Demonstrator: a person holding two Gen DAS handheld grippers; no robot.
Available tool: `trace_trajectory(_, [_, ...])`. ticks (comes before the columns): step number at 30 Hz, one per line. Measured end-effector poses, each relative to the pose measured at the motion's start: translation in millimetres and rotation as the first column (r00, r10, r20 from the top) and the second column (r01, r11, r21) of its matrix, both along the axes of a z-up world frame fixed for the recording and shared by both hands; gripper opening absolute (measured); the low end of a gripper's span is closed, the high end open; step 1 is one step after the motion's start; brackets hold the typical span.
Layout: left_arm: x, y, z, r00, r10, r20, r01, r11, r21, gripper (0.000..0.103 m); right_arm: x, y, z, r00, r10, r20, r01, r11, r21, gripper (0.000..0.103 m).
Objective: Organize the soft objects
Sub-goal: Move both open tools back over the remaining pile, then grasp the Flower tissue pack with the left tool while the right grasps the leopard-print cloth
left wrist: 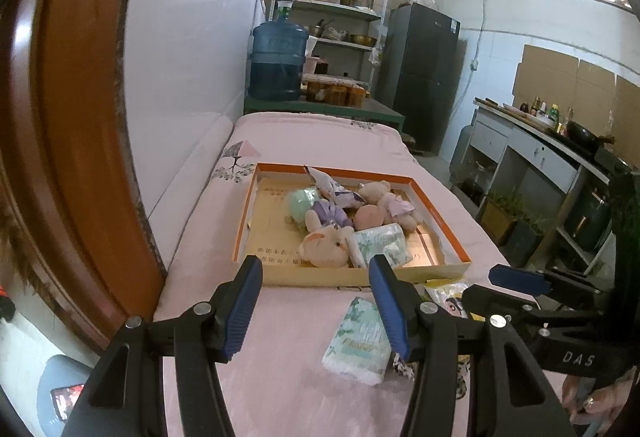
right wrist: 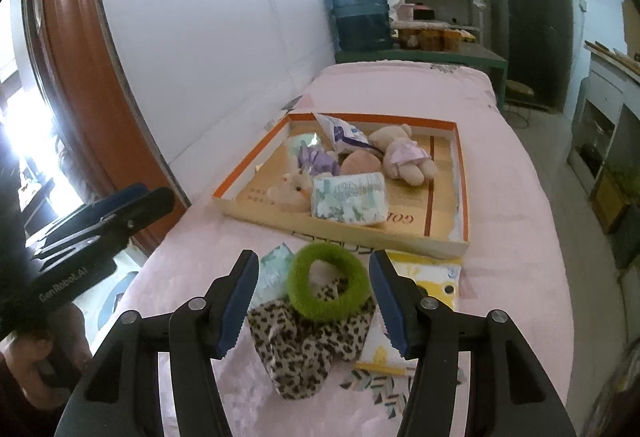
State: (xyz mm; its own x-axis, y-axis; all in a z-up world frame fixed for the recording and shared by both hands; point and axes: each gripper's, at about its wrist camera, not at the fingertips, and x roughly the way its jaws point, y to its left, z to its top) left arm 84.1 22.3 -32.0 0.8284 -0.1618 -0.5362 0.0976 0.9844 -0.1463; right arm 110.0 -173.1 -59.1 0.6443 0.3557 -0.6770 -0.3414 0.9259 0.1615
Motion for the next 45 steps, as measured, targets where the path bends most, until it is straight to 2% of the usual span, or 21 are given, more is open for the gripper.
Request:
trace_trajectory(9, [-12,5,-14,1.000,-0.010,-0.014,0.010,1.000,-0.014,0.055,-16,-5,-14,0.999,-0.006,-0.037,0.006,1.000,0.009,0.060])
trace_trajectory(18, [-12,3,-33,0.998,-0.031,-0.052,0.030,0.999,-0.029,0.055,-30,10,-45,0.994,0.047,-0.098,-0.047,0.999,0.003,0.060])
trace_trajectory(34, [0,1,-59,0.990,-0.076,-0.121,0.070,0.996,-0.050,0.055,-19,28,-77,0.989,0.063,-0.132,-0.071,0.996,-0.059,0.060])
trace_trajectory(39, [6,-5,-69,0.983,-0.104,-0.150,0.098,0.994,-0.046,0.055,-15,25,-82,0.987,0.048,-0.151,-0.059,0.996,-0.067,0.030])
trace_trajectory(42, [8,-11,-75,0.978,-0.141,-0.156,0.137,0.990,-0.036,0.055,-13,16,-85,0.983,0.039,-0.177,-0.044,0.999,-0.028,0.018])
trace_trajectory(45, [11,-17,-78,0.967,-0.196,-0.160,0.193,0.981,-0.038,0.055,-15,8,-86,0.979,0.044,-0.198,-0.044,0.999,0.003,0.013])
